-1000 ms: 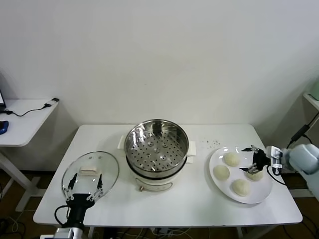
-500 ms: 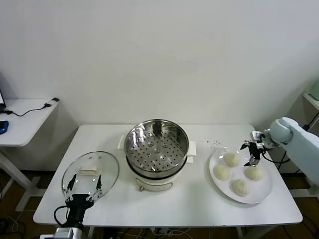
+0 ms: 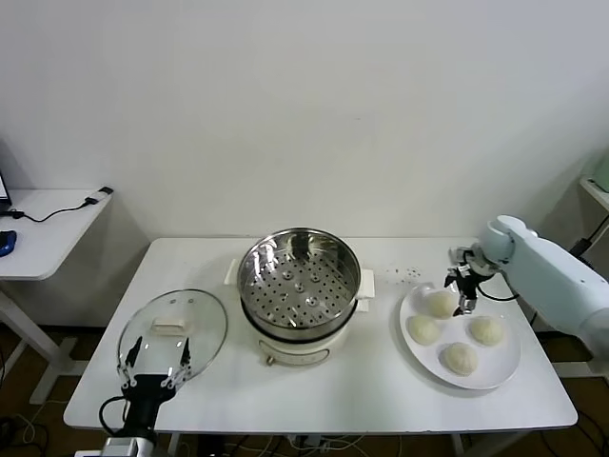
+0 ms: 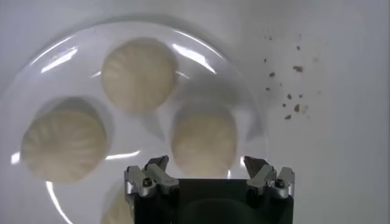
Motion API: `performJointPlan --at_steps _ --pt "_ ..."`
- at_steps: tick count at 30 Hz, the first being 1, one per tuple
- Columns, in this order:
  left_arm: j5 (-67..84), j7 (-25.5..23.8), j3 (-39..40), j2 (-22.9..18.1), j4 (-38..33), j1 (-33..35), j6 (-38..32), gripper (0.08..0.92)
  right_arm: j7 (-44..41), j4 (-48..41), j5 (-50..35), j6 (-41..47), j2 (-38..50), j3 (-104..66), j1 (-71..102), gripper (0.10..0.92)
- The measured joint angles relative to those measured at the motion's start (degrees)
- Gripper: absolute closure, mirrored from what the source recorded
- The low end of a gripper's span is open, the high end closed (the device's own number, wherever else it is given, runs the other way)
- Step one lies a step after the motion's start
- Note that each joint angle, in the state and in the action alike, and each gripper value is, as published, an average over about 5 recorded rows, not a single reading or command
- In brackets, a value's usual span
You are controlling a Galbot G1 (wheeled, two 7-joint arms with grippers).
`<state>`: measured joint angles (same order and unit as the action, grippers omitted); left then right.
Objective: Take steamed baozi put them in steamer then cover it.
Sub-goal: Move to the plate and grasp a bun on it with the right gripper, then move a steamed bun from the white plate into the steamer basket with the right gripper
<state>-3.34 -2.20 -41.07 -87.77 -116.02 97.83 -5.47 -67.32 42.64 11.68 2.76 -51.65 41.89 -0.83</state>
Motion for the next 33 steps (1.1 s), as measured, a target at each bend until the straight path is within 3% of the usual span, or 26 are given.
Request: performJointPlan --at_steps 6,19,33 --pt "-0.10 0.02 -0.07 0.00 0.13 -0.02 -0.08 0.177 -0.17 -1.70 0.49 -0.41 -1.12 0.22 -0.14 0.220" --pt "-0.31 0.06 -0.03 0.08 0.32 0.18 -0.34 0.177 -0.31 -3.42 1.13 -1.41 -2.66 -0.25 -0.48 0.387" --pt "-0.19 0.07 -0.34 0.35 0.00 1.14 -0.75 0.177 -3.35 0.10 -4.21 -6.47 -2.12 6.46 -9.57 0.397"
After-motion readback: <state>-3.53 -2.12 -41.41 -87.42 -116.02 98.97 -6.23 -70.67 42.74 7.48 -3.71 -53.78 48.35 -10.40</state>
